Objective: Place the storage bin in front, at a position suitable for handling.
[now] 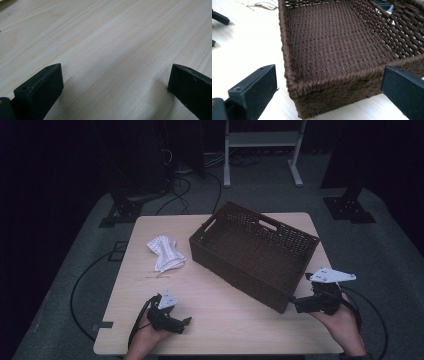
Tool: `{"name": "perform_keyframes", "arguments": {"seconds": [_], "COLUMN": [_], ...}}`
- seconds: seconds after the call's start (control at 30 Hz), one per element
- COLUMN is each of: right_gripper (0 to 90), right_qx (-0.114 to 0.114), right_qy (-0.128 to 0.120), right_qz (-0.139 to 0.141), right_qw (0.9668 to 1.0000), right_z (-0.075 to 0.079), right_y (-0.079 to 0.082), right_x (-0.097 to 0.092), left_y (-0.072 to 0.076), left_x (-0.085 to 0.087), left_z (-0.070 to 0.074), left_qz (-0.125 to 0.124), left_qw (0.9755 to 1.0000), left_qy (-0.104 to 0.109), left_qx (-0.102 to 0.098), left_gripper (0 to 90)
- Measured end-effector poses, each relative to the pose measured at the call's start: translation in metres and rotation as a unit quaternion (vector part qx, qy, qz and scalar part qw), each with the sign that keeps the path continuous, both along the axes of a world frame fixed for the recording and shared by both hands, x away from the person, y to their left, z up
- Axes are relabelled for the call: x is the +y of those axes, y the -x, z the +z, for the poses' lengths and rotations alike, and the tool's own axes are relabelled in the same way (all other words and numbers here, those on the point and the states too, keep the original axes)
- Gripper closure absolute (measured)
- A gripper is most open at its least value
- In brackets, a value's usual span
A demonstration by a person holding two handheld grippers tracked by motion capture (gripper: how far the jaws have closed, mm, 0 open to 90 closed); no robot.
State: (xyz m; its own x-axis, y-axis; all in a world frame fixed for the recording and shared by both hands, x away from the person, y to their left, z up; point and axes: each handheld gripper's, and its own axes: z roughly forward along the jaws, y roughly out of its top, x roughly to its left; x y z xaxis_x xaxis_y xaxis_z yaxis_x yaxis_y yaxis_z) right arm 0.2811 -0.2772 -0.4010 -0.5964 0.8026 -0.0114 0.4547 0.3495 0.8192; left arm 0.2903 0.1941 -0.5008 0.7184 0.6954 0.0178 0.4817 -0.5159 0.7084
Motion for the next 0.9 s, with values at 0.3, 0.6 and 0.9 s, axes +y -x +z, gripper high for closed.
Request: {"name": "perform_keyframes", "arguments": {"seconds": [0.3, 0.6, 0.9], "right_gripper": [0.1, 0.1, 0.1], "right_qx": [0.005, 0.016, 0.037], "right_qy": [-0.012, -0.017, -0.027], "right_qz": [0.004, 0.007, 0.001], "right_qw": [0.9999, 0.9997, 0.999], "right_z": [-0.024, -0.049, -0.073], "right_y": [0.008, 0.011, 0.011], "right_x": [-0.003, -0.004, -0.006], "left_y": [0.0, 0.001, 0.001], "left_x": [0.0, 0.0, 0.0], "left_z": [0.0, 0.0, 0.0], "left_qz": [0.003, 0.004, 0.004], "left_qw": [1.0, 1.0, 1.0], "left_qy": [0.002, 0.002, 0.002], "left_qx": [-0.002, -0.002, -0.002], "left_gripper": [0.0, 0.0, 0.0]}}
